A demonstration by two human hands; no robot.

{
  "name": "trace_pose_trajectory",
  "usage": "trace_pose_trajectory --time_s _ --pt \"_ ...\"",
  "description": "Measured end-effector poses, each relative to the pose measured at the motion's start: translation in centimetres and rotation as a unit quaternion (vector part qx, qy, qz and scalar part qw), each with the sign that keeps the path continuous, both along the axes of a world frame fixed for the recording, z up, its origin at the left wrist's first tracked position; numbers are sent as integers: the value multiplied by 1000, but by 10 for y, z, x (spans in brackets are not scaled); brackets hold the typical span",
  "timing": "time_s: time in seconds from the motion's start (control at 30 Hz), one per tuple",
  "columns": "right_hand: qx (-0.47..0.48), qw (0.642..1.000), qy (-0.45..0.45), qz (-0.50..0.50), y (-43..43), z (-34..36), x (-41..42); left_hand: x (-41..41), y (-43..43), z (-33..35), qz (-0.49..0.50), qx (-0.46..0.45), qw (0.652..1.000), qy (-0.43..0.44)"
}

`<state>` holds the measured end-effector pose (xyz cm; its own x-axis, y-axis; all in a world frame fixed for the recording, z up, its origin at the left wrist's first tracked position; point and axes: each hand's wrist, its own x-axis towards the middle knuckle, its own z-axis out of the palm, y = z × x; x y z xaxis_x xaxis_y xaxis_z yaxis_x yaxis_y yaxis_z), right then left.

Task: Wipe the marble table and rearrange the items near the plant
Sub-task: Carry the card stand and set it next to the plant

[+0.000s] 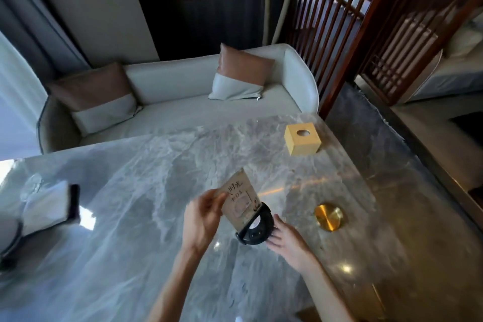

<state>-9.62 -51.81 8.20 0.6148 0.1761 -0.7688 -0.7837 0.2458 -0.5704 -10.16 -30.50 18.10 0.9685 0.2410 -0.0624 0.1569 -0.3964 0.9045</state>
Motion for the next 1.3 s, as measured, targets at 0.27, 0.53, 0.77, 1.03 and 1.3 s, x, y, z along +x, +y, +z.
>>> trace_pose_trajectory --time_s 0.27,0.53,0.77,1.03,1.3 --pt "75 997 3 28 25 4 -32 -64 10 8 105 -30 994 3" --pt "80 994 27 70 23 -6 -22 -85 1 4 148 -40 988 -1" --pt "105 993 31 38 0 -8 -22 -78 -21 9 120 -68 990 13" --pt "119 993 15 21 -6 -4 -9 -67 -25 12 103 -85 991 9" --pt "97 994 37 44 29 -6 -8 -70 11 3 122 -76 989 29"
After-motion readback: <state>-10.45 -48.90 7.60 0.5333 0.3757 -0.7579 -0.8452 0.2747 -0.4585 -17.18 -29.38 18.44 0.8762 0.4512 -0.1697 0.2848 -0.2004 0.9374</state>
